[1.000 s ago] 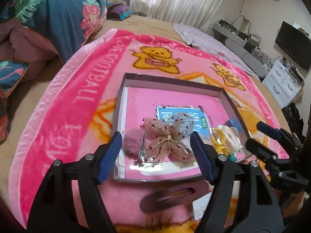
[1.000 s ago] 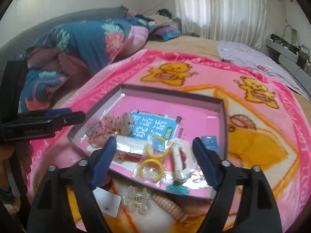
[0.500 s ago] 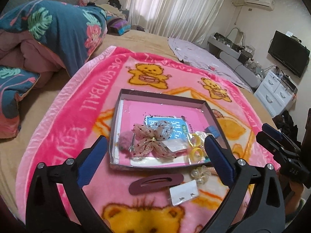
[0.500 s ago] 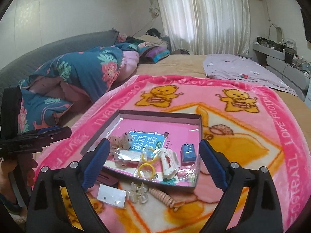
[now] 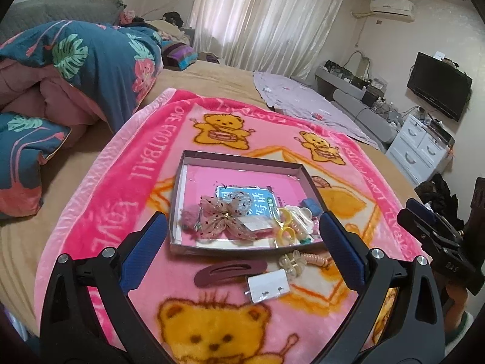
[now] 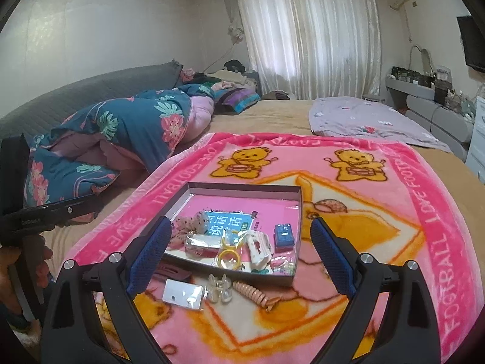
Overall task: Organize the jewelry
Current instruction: 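Withdraw both tools from the box back over the remaining jewelry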
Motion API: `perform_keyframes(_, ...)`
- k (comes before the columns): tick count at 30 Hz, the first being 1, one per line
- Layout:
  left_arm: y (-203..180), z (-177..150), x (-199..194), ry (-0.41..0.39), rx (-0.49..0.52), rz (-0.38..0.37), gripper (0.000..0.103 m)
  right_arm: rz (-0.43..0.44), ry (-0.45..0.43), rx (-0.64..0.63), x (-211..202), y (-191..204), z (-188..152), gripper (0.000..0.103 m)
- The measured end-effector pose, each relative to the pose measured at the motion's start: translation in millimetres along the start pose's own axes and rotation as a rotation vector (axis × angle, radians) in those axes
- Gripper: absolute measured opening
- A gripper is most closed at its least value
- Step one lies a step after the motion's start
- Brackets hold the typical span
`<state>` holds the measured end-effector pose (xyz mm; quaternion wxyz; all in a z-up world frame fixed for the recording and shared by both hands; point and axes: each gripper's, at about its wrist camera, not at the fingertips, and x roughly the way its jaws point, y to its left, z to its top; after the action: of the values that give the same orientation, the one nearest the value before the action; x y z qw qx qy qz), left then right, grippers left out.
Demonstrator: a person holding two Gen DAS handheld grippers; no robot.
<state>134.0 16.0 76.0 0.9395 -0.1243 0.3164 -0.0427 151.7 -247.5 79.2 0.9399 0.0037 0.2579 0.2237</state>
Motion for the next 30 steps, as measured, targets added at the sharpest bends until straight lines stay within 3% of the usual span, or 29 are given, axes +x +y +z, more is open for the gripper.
perform_keyframes(11,-9,-17,-15,0.004,0.022,-0.012,0.094,-0.011,0.007,0.000,-22,2,-15,0.092)
perform_keyframes(30,-14,-58,-13,0.072,0.066,-0.001,0.094,-0.024,0.086,-0.015,-25,8,-47,0.092)
